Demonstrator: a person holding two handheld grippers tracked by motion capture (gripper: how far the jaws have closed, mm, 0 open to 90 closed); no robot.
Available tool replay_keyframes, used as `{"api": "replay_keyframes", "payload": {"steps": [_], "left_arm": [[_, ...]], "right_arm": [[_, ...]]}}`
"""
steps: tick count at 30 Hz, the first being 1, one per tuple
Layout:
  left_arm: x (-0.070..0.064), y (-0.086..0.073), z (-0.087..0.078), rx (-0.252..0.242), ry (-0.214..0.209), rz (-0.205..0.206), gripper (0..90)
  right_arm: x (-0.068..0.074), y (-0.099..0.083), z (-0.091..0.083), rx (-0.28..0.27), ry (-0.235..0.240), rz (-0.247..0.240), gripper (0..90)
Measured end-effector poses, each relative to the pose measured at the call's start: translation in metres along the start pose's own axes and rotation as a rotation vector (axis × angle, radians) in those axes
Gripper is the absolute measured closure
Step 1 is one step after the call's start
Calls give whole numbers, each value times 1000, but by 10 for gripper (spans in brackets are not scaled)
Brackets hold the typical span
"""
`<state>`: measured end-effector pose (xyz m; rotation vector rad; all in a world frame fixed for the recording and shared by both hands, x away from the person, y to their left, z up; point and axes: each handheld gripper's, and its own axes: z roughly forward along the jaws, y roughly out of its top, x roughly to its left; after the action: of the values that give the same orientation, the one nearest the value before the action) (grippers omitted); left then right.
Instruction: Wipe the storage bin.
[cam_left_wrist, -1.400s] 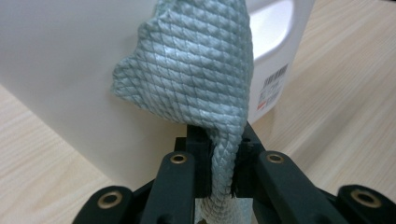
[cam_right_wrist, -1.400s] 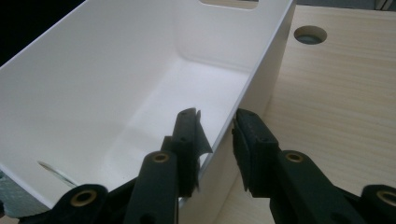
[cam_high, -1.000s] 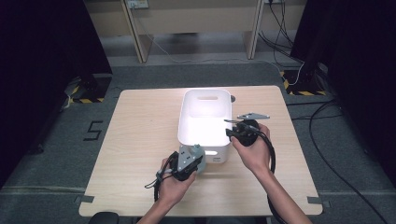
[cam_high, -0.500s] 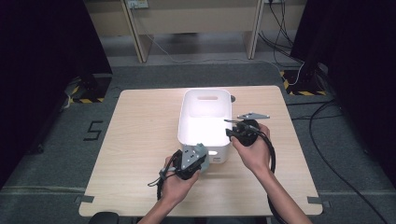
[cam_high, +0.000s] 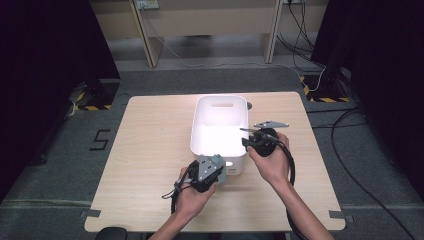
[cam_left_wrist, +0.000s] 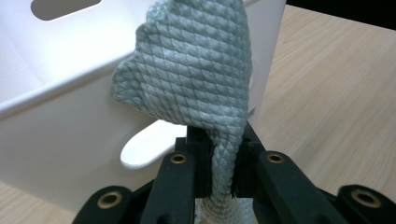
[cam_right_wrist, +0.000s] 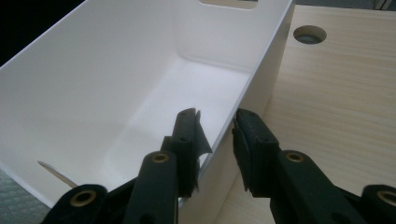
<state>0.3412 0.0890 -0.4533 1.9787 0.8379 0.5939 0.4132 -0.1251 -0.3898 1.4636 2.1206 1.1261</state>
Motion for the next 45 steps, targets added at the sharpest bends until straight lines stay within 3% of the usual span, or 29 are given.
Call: {"api": "replay_keyframes", "payload": {"steps": [25,45], "left_arm": [[-10,-16,18,51,-14,-8,811],[-14,-26,27,38,24,25,810]], "right_arm": [[0,0,0,-1,0,-3,704],[0,-1,0,-3,-3,-6,703]]}}
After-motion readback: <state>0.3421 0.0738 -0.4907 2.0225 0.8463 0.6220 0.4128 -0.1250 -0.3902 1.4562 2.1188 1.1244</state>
